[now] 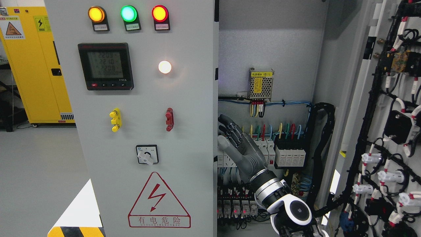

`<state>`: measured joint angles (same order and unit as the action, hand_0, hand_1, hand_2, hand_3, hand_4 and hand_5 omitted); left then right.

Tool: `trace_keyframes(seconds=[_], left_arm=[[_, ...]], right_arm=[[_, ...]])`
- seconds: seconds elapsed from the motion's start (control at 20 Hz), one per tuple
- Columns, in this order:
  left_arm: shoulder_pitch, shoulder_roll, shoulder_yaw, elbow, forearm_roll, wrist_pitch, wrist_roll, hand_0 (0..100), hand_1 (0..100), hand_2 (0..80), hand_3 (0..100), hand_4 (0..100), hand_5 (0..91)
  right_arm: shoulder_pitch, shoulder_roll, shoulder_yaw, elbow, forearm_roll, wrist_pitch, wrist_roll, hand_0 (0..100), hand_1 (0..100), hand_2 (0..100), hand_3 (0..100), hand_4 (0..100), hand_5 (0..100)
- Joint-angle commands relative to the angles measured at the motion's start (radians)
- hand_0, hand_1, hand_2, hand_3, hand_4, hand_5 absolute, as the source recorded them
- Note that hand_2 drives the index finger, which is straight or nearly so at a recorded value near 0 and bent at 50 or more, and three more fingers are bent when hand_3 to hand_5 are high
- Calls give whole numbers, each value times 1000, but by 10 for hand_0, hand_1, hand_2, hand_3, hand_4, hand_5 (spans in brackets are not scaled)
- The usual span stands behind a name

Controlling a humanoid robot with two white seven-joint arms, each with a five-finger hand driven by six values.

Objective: Open door with both hands
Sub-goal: 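Hook the right hand fingers behind the indicator-light door edge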

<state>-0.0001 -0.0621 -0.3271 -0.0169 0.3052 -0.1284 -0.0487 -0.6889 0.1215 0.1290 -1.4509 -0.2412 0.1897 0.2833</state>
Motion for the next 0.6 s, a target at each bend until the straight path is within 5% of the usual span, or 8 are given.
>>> trace_keyframes(seconds=[0.0, 0.15, 0.3, 0.55], left_arm=[[-1, -2, -1, -18, -1, -7, 0, 120, 556, 0, 0, 0, 0], [-1, -2, -1, -18, -1, -8, 0, 120, 556, 0, 0, 0, 0], [-11, -1, -1, -18, -1, -8, 0, 120, 556, 0, 0, 0, 0], [-11, -1, 0, -18, -1, -8, 0, 120, 556, 0, 0, 0, 0]], right_arm=[[-17, 0, -32, 49, -53, 23, 2, 0, 500, 40, 0, 0, 0], [-20, -3, -31, 49, -63, 24, 8, 0, 500, 40, 0, 0, 0], [-21, -2, -32, 49, -61, 22, 97, 0, 500, 40, 0, 0, 0], [-34, -5, -58, 61, -61, 24, 106, 0, 500, 40, 0, 0, 0]])
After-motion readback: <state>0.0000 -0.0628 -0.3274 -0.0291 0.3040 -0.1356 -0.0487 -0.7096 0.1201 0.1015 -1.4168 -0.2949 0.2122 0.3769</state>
